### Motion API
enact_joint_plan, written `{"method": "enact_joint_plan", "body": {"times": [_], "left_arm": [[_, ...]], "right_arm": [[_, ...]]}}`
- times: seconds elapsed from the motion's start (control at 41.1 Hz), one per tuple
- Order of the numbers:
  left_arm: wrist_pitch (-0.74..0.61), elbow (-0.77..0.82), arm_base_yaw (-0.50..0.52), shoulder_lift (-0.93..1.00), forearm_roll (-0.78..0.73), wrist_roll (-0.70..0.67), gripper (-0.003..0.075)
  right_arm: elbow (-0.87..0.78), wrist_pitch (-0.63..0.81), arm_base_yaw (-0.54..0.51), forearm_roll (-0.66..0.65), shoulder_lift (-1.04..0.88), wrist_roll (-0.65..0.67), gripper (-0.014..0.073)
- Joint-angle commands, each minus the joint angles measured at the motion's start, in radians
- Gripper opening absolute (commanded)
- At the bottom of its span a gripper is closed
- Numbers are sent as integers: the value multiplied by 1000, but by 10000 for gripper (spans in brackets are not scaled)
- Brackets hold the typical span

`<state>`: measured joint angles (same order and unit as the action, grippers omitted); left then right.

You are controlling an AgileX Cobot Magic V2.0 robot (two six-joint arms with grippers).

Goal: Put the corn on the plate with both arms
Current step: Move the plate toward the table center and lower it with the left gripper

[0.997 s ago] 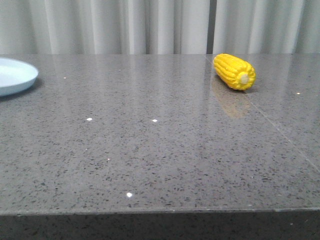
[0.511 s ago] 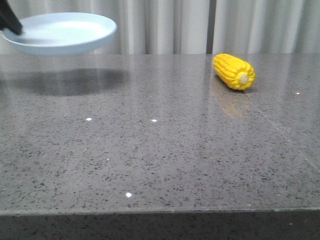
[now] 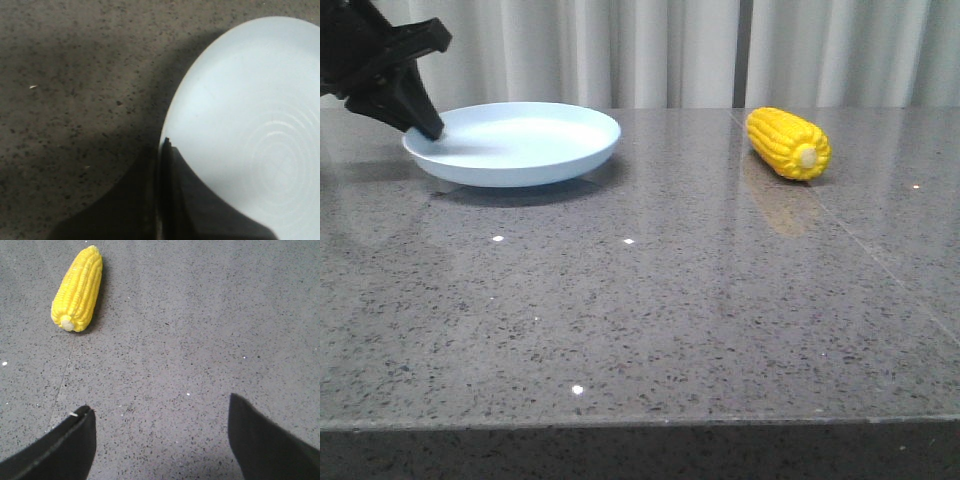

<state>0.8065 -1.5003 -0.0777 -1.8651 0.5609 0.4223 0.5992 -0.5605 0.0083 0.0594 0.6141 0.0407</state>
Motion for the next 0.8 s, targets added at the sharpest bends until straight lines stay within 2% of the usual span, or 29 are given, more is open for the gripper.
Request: {"method": "enact_joint_plan", "body": {"times": [0.0, 0.389, 0.778], "left_arm": [[-33, -33, -32, 50, 12, 0, -20], [-29, -33, -123, 50, -7, 0, -20], [-5, -33, -137, 50, -7, 0, -18]], "right_arm": [[34, 71, -3, -8, 6, -10, 572], [34, 71, -3, -8, 6, -10, 572], [34, 71, -3, -8, 6, -10, 572]]}}
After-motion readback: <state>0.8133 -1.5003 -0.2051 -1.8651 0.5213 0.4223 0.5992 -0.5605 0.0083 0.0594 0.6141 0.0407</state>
